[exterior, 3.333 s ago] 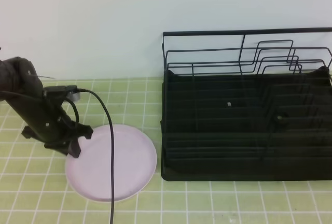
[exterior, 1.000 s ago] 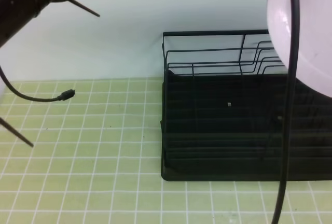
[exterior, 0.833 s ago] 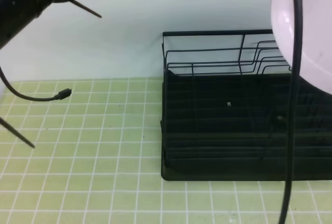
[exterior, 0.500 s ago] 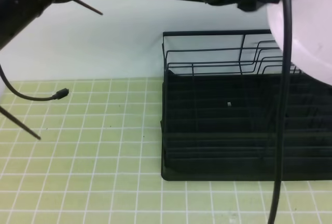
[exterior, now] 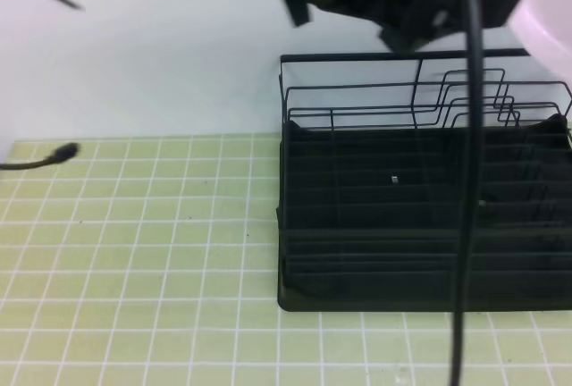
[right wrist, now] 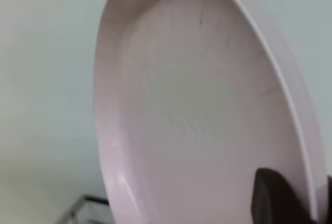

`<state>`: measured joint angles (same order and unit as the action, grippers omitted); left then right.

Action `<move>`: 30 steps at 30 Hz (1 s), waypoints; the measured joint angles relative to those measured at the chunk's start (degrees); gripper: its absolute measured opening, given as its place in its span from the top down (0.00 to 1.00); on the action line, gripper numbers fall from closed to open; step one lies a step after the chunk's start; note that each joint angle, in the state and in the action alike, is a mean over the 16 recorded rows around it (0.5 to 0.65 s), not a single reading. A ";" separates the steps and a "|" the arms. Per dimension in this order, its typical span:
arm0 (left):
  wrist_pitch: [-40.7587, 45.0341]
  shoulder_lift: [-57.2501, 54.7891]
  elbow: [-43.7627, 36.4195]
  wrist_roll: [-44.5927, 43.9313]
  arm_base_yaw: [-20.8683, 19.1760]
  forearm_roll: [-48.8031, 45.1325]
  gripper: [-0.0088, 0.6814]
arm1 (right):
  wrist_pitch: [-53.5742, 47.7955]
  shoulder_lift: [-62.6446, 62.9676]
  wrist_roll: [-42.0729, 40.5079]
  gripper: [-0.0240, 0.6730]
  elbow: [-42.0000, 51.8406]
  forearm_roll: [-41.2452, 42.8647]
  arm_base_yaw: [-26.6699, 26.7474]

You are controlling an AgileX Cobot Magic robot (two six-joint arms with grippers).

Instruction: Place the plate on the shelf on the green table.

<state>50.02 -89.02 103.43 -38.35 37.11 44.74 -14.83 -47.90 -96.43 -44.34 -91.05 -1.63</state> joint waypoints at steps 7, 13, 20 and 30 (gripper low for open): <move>3.51 5.05 0.00 6.14 -0.20 -15.06 0.61 | -0.68 -14.08 -5.33 0.97 -9.98 16.40 0.00; 8.20 8.82 -0.65 13.78 -0.29 -29.64 0.88 | -2.82 -25.13 -5.66 0.97 -19.22 32.99 0.00; 12.51 13.69 -4.98 21.93 -0.29 -42.98 0.98 | -6.85 -34.79 -5.73 0.97 -28.46 46.16 0.00; 7.10 23.48 -18.87 34.89 -0.29 -55.93 0.99 | -9.89 -42.87 -7.53 0.97 -35.04 51.85 0.03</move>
<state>57.12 -65.54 84.56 -3.46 36.82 -11.19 -24.72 -90.77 -103.96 -79.38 -39.20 -1.60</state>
